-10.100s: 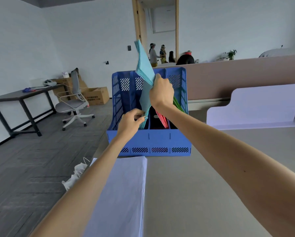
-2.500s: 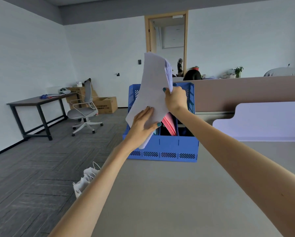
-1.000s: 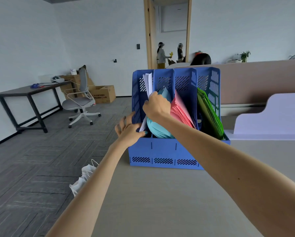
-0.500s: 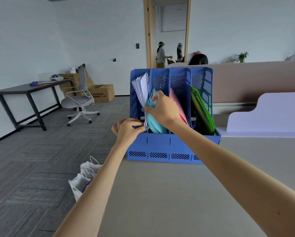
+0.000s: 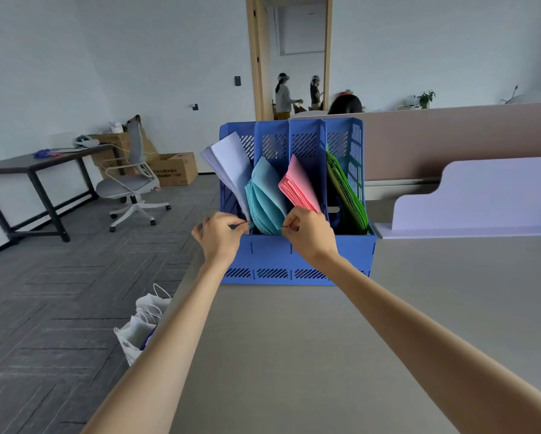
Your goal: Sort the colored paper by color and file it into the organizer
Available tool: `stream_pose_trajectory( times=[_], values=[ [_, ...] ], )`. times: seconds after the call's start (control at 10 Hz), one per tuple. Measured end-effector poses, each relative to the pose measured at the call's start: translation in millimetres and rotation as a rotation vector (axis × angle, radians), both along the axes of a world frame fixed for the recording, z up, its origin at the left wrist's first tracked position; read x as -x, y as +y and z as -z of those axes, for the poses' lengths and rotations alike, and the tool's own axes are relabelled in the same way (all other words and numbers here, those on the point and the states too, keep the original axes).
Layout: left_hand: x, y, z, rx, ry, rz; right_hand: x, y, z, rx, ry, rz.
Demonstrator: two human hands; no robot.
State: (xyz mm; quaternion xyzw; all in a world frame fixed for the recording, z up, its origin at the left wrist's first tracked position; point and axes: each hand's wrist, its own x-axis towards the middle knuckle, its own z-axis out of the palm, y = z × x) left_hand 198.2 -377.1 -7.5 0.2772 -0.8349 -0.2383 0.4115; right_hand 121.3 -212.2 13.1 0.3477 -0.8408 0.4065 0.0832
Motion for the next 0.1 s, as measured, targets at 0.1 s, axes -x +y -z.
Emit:
stream_pose_trajectory(
  times=[0.1],
  values=[
    [-4.4, 10.0, 9.9, 0.096, 0.122, -0.043, 4.5, 10.1, 6.0, 0.006, 0.09, 0.051]
  ],
)
